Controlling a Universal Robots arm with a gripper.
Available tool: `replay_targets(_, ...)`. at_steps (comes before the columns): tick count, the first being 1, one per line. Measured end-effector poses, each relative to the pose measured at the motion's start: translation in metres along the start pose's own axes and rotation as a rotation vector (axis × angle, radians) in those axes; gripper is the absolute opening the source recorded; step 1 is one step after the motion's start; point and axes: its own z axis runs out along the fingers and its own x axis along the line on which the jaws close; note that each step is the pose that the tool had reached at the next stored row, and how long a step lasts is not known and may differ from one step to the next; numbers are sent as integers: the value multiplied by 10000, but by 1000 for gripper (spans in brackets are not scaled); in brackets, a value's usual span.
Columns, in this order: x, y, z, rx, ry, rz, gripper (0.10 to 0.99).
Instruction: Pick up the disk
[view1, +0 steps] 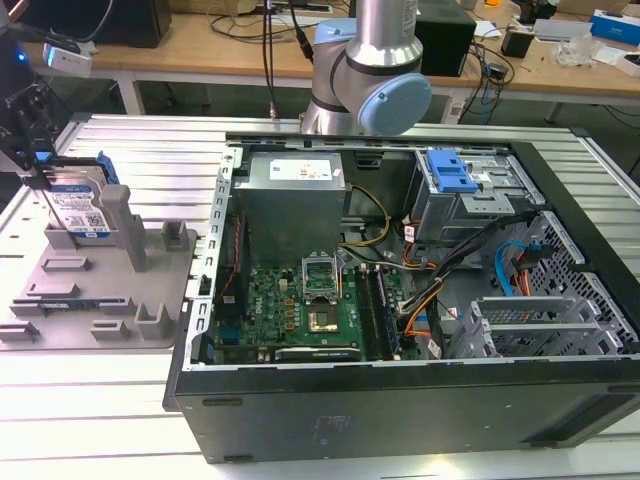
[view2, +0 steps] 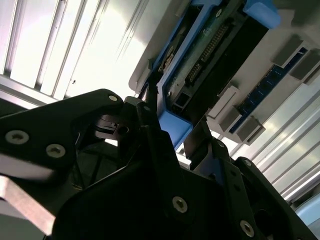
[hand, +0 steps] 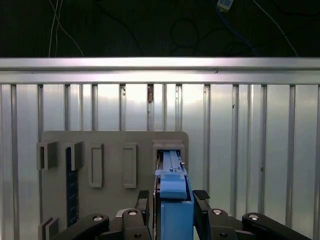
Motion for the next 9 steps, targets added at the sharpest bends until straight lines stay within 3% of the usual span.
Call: replay_targets(9, -17, 0, 7, -2, -2, 76, 467)
